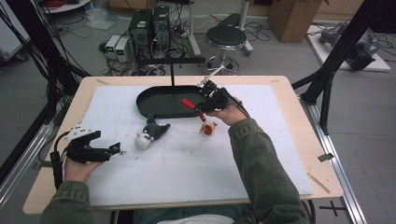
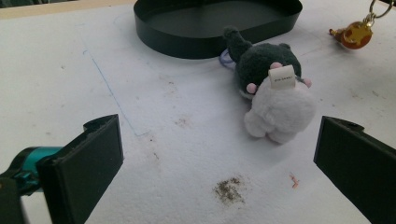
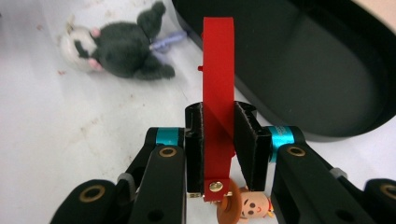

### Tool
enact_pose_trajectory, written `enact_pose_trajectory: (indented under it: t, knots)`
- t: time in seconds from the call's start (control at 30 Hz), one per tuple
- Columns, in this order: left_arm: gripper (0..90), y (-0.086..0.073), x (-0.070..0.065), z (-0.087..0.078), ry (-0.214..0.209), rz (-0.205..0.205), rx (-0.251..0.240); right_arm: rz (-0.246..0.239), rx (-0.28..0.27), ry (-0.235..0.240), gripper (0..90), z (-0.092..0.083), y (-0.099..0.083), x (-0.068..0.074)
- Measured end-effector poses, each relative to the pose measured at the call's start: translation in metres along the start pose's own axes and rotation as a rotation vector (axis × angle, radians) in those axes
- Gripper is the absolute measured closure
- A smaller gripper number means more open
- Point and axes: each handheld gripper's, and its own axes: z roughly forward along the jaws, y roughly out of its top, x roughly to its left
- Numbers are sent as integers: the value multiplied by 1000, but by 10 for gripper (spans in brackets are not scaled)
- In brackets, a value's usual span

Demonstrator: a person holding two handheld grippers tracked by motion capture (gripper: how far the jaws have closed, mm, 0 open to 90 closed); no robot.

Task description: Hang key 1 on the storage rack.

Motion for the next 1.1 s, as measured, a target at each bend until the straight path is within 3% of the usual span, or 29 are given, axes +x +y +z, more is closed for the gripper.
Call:
enact_pose_trajectory:
  t: [0.2,0.5,0.57,0.73,0.83,1.1]
  knots:
    - [18,0,0,0,0,-1,-1,-13,-34,-10,747,-15,14,-5]
    - [18,0,0,1,0,-1,3,23,-93,-14,747,-39,25,-14]
    - [18,0,0,1,-1,-2,2,49,-119,-4,747,-45,29,-16]
    - [18,0,0,1,-4,-4,1,44,-158,-19,747,-59,41,-19]
    - [18,0,0,2,-5,0,3,39,-156,-51,747,-68,52,-20]
    - [18,-1,0,2,-13,-4,4,-5,-138,-73,747,-85,86,-20]
